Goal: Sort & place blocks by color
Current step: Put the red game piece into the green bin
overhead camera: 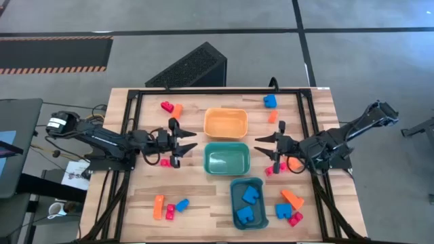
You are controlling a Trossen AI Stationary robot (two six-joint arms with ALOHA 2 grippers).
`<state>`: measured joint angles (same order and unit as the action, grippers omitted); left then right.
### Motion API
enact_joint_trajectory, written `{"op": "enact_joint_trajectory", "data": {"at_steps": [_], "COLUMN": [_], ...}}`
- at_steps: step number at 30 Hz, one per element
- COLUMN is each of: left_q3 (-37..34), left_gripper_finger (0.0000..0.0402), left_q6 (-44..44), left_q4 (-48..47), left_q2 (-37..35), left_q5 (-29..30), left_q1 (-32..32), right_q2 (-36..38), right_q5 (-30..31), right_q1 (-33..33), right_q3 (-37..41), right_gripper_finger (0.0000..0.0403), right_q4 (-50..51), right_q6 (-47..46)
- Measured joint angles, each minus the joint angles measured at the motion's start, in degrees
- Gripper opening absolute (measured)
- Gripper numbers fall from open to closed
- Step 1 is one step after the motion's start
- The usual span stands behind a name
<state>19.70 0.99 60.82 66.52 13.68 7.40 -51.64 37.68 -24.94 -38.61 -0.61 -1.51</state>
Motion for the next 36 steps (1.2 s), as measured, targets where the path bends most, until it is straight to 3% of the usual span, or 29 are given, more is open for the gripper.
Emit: {"op": "enact_joint_trajectory", "data": {"at_steps": [15, 24, 29, 33, 36], "left_q3": [0.0, 0.0, 0.0, 0.0, 0.0], "left_gripper_finger": [0.0171, 0.0171, 0.0171, 0.0171, 0.0171], "left_q6": [-0.8, -1.3, -1.7, -2.3, -2.3], "left_q4": [-0.1, -0.2, -0.2, -0.2, -0.2], "left_q2": [0.1, 0.1, 0.1, 0.1, 0.1], "left_q5": [1.2, 1.2, 1.3, 1.3, 1.3], "left_q1": [0.0, 0.0, 0.0, 0.0, 0.0], "right_q2": [-0.6, -0.1, -0.1, -1.0, -2.1], "right_q5": [-0.6, -4.9, -6.5, -7.1, -11.4], "right_q1": [-0.2, 0.7, 0.0, 0.2, 0.8], "right_q3": [-0.1, -11.3, -12.8, -12.9, -12.9], "right_gripper_finger": [0.0154, 0.0161, 0.0205, 0.0260, 0.0294], "right_q4": [1.4, 27.3, 33.2, 38.7, 43.8], "right_q6": [-0.2, -10.4, -9.3, -15.5, -20.3]}}
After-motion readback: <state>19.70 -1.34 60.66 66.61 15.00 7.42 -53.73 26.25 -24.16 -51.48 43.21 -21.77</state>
